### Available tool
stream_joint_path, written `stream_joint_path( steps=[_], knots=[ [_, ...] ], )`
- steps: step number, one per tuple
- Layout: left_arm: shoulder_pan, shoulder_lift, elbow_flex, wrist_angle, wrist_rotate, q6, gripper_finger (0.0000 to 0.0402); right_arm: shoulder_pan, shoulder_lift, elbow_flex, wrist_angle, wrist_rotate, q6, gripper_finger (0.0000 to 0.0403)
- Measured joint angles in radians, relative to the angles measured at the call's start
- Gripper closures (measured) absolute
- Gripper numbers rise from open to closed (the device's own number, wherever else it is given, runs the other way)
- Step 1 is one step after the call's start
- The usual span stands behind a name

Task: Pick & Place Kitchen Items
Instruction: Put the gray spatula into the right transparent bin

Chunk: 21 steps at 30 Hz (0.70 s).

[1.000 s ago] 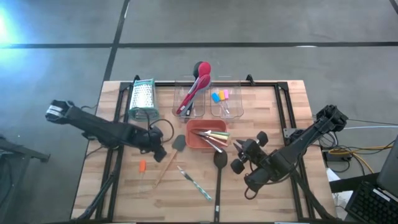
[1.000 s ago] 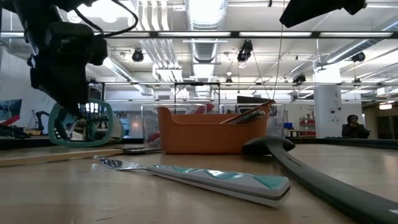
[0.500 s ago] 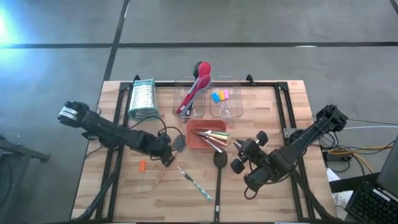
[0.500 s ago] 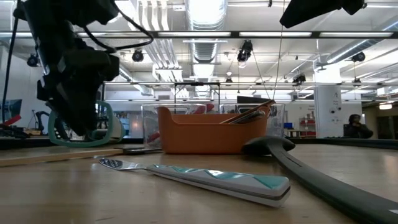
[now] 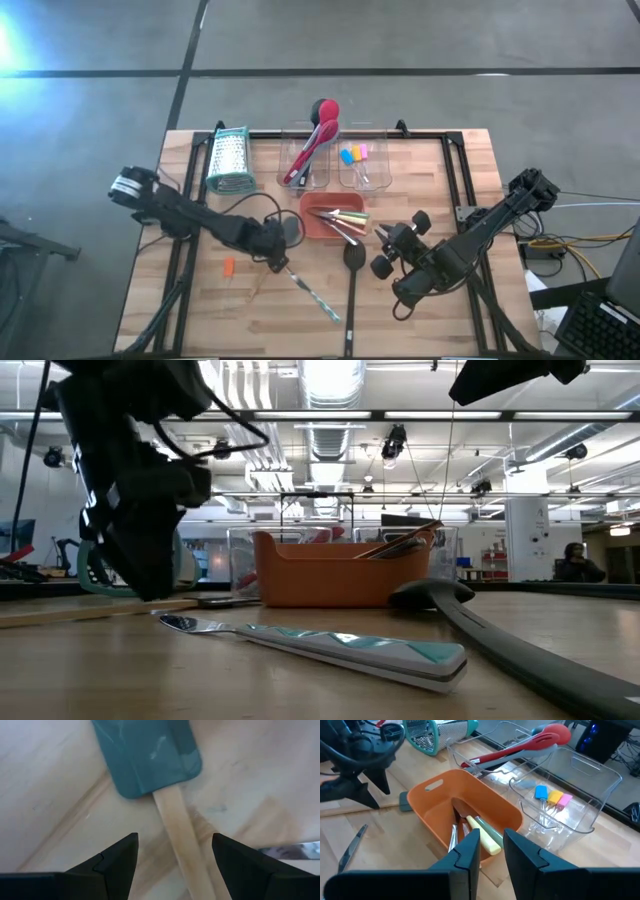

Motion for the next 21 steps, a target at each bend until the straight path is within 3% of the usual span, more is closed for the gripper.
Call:
stream_joint_path(
  steps=[15,21],
  knots=[
    [0.009,0.1,0.001,0.013,-0.002,0.057,0.0146,0.0,0.001,-0.003,0.0,0.0,0.0,0.0344],
    [0.013,0.099,-0.001,0.013,-0.01,0.021,0.0206,0.0,0.001,-0.003,0.0,0.0,0.0,0.0339]
  ],
)
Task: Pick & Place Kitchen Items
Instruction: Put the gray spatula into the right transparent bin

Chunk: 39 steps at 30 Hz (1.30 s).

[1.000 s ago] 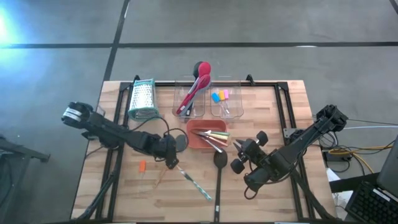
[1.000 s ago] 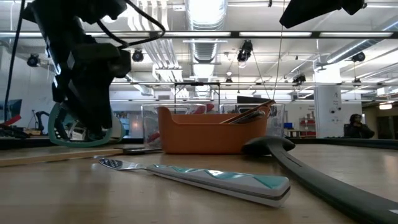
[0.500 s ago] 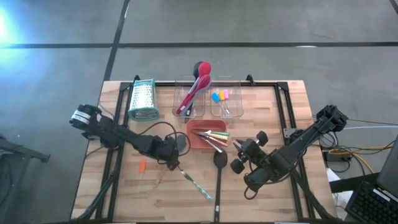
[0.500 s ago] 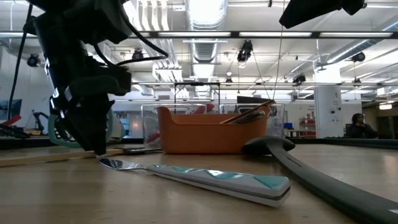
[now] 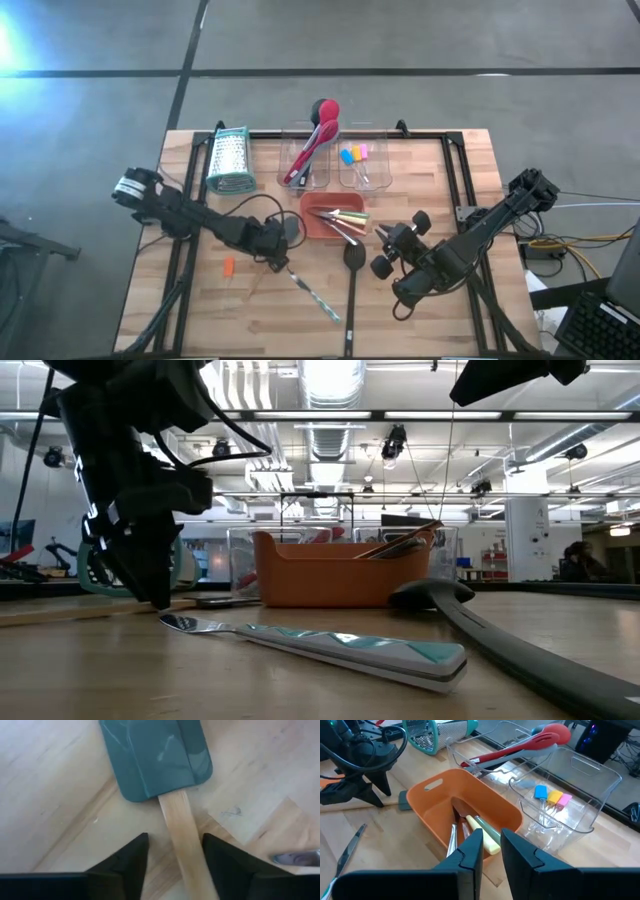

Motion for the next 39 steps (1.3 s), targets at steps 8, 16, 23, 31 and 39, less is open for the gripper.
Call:
stream_joint_path(
  steps=[8,16,23,31,39],
  knots=[
    [0.012,0.001,0.002,-0.052,-0.015,-0.007,0.034,0.0,0.0,0.0,0.0,0.0,0.0,0.0327],
    [0.014,-0.056,0.001,-0.11,-0.082,0.038,0.0339,0.0,0.0,0.0,0.001,0.0,0.009,0.0327],
    [0.016,-0.19,-0.003,-0.228,-0.164,0.003,0.0339,0.0,0.0,0.0,0.002,0.0,0.009,0.034],
    [0.015,-0.356,-0.004,-0.23,-0.26,0.021,0.0339,0.0,0.0,-0.002,0.003,0.0,0.012,0.0341],
    [0.015,-0.479,-0.003,-0.01,-0.388,0.288,0.0339,0.0,0.0,-0.004,0.007,0.0,0.016,0.0331]
  ],
)
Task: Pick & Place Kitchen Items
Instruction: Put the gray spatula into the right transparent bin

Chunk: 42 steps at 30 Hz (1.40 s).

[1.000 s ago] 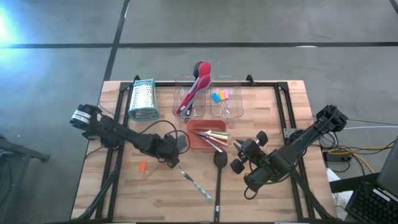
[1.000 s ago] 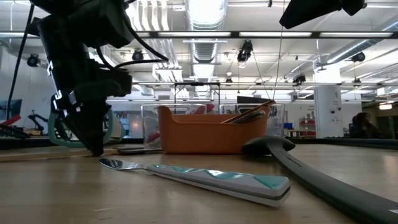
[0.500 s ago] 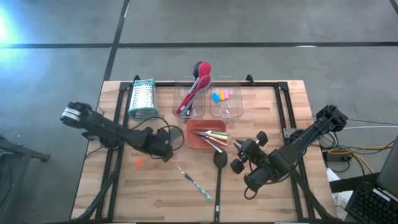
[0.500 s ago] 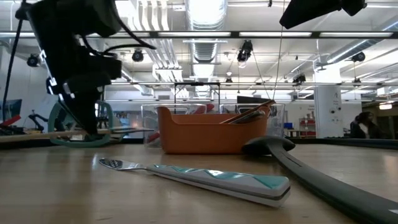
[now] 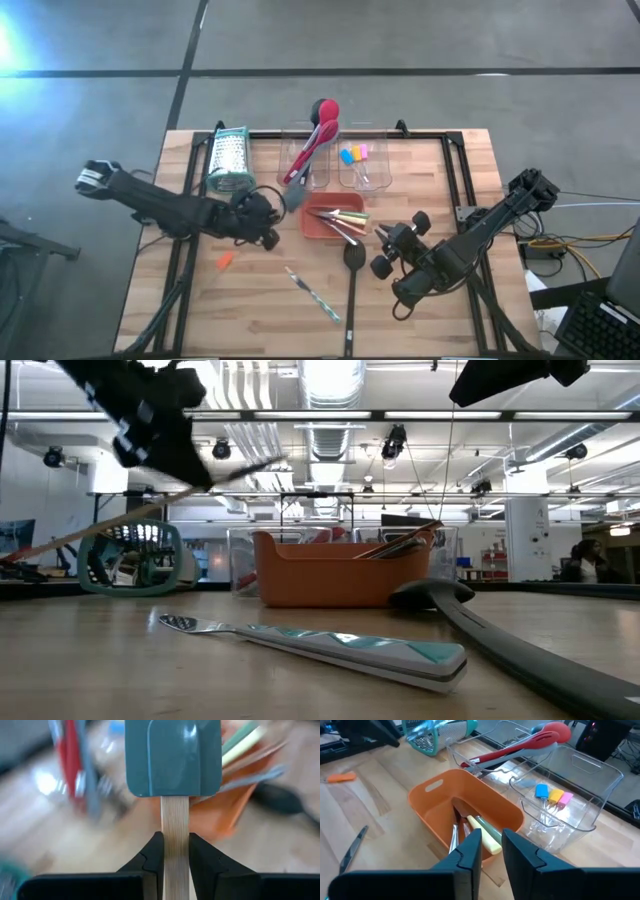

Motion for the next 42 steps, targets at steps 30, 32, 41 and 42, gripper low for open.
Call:
stream_joint_path(
  steps=[30,32,41,42],
  knots=[
    [0.423,0.314,0.033,1.408,1.092,0.531,0.0339,-0.008,0.047,-0.005,0.557,0.109,-0.45,0.0294],
    [0.426,0.355,0.064,1.436,1.14,0.51,0.0339,-0.017,0.047,-0.006,0.568,0.108,-0.449,0.028],
    [0.425,0.51,0.242,1.447,1.297,0.472,0.0339,-0.08,0.047,-0.004,0.582,0.109,-0.447,0.0225],
    [0.425,0.518,0.253,1.444,1.31,0.469,0.0339,-0.084,0.047,-0.003,0.582,0.109,-0.45,0.0221]
  ],
)
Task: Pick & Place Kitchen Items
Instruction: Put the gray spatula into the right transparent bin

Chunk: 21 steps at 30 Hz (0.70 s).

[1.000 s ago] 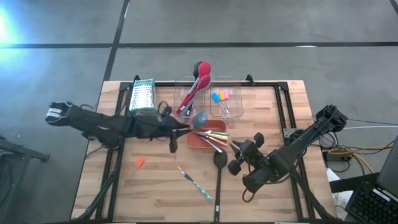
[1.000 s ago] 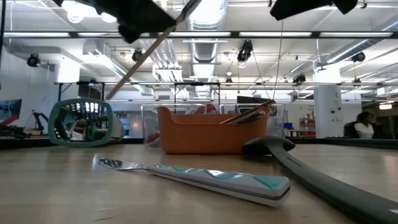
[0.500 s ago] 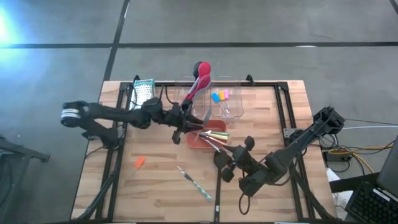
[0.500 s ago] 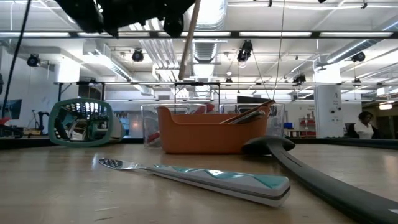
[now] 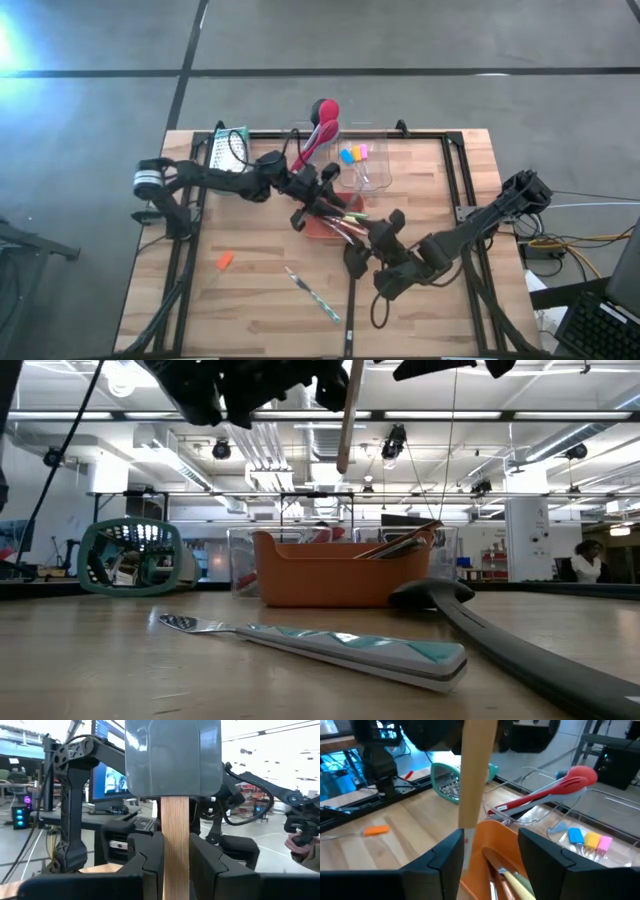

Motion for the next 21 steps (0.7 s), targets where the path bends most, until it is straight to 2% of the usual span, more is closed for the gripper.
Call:
stream_joint_path(
  steps=[14,21],
  knots=[
    [0.001,0.024,0.033,0.0,0.014,0.009,0.0339,-0.013,0.0,0.011,0.073,0.004,-0.027,0.0211],
    [0.0,0.024,0.033,0.0,0.025,0.008,0.0339,-0.058,0.006,0.011,0.129,-0.02,-0.081,0.0214]
  ],
)
